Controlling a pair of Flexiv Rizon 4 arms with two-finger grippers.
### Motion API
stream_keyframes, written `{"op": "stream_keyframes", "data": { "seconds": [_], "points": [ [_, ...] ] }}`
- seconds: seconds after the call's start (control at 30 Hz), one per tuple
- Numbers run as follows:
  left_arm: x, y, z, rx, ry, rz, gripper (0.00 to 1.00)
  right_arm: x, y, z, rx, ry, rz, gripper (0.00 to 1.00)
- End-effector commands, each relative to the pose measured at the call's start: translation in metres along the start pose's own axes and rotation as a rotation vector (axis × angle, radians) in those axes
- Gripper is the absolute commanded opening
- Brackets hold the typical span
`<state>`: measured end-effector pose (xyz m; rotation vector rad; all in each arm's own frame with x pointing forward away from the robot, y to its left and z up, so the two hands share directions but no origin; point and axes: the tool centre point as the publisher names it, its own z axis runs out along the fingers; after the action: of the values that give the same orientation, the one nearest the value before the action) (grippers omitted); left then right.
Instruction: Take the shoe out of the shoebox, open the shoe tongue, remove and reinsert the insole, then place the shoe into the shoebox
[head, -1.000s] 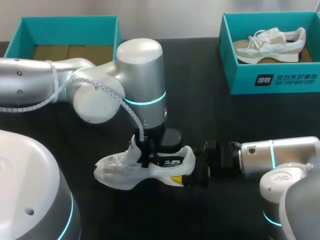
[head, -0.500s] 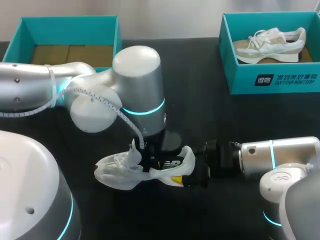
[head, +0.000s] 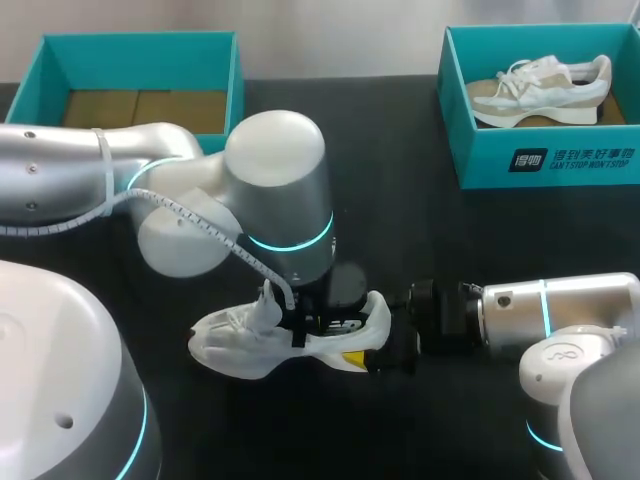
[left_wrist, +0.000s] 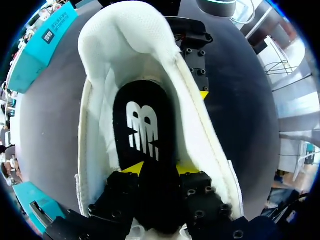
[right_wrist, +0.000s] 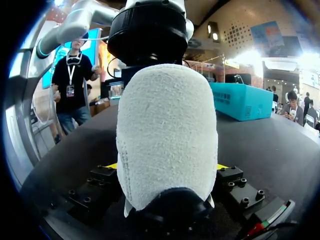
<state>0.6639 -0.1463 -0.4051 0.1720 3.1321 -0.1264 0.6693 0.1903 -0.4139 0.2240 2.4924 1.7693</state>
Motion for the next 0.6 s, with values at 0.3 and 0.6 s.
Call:
{"op": "stream_keyframes", "data": {
  "seconds": [0.3,0.6],
  "points": [
    [-0.017,0.002,0.033,-0.021,-0.029,-0.026,0.27,0.001,0.002,0.000,0.007,0.001,0.000,0.00],
    [-0.024,0.007,0.027,0.023,-0.023,-0.060,0.00,0.001,0.002,0.000,0.007,0.001,0.000,0.00]
  ]
}}
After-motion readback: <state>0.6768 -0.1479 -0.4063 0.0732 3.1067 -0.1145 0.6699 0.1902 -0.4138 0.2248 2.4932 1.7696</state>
